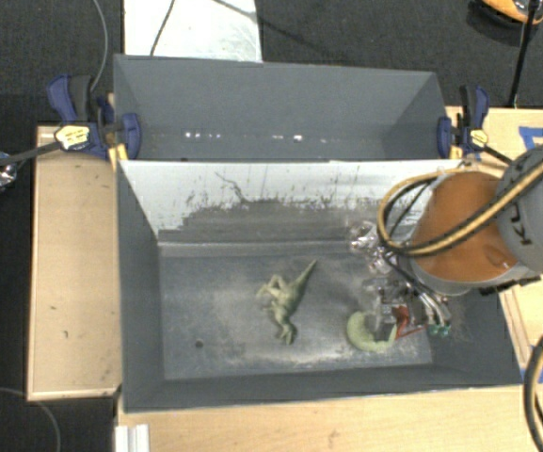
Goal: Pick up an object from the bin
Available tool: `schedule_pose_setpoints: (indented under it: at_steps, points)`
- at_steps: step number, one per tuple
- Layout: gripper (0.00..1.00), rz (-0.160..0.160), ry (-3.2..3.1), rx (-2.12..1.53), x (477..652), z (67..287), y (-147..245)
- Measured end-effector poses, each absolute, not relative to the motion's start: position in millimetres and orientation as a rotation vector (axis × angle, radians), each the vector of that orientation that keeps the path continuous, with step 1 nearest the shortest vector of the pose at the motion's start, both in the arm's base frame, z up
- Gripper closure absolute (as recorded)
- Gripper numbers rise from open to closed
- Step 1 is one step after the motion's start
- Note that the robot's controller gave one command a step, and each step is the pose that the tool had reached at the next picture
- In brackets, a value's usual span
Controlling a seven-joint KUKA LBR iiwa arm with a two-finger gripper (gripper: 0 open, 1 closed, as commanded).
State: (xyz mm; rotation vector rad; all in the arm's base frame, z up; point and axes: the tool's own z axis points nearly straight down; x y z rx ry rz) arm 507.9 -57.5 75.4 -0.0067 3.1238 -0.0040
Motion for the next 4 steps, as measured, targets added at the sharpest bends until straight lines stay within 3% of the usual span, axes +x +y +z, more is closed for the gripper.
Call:
schedule_pose_setpoints:
  at_steps: [1, 3, 4]
  points:
    - [1.0, -0.004, 3.124, -0.008, 507.9, 75, -57]
    - [1.0, -0.003, 3.125, -0.048, 516.0, 167, -52]
    - [1.0, -0.005, 3.116, -0.085, 501.2, 135, -42]
